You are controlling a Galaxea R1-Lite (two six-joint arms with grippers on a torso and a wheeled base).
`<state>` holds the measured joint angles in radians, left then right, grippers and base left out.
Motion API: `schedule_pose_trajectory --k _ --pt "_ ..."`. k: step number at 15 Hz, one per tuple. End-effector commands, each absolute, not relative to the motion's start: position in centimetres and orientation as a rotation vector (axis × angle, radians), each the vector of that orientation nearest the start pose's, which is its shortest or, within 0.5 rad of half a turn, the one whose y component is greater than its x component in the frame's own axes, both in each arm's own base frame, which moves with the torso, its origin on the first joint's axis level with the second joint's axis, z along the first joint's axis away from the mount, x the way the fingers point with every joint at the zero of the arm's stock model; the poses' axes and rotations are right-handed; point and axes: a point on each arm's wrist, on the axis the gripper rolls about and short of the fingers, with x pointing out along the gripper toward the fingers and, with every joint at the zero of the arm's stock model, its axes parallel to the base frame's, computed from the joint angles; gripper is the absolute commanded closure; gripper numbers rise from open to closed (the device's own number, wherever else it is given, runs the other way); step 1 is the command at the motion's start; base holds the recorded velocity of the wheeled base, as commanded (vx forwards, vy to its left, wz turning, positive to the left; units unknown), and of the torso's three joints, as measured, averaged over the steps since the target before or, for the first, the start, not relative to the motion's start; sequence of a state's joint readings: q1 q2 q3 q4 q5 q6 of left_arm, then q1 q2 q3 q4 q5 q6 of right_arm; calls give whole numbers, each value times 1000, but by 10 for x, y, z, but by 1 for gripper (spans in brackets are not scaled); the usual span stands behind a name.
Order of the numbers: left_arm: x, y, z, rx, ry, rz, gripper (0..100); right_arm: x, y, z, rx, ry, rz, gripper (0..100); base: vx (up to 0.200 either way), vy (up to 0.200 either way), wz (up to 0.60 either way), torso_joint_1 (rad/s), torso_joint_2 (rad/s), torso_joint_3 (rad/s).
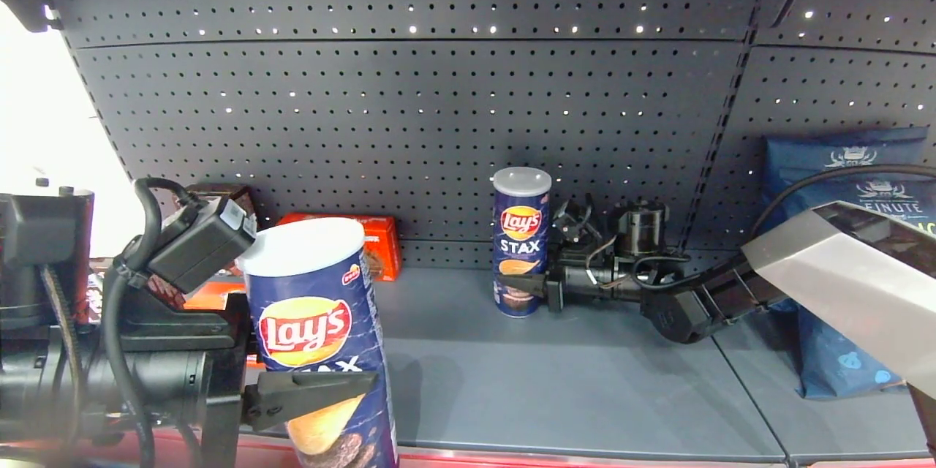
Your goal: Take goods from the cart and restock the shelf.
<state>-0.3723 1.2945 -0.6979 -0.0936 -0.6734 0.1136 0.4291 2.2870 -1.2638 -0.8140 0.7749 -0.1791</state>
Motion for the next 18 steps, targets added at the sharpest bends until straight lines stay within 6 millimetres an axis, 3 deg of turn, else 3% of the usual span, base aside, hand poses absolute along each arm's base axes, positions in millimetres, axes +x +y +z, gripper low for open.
schedule_pose_trajectory --k 1,6,8,10,15,18 --pt "170 -82 204 21 465 -1051 100 394 199 105 -121 99 1219 100 0 0 0 0 0 0" --pt "171 -82 208 23 448 -1049 100 368 193 123 -117 109 1227 100 0 0 0 0 0 0" --pt "171 -82 207 22 453 -1049 100 351 187 143 -75 109 1224 100 0 0 0 0 0 0" --pt "171 -82 208 23 448 -1049 100 334 185 149 -73 119 1224 100 0 0 0 0 0 0" --pt "170 -81 207 23 453 -1046 100 295 190 154 -81 133 1222 100 0 0 0 0 0 0" --pt "169 -81 208 24 450 -1045 100 273 184 145 -82 141 1236 100 0 0 0 0 0 0"
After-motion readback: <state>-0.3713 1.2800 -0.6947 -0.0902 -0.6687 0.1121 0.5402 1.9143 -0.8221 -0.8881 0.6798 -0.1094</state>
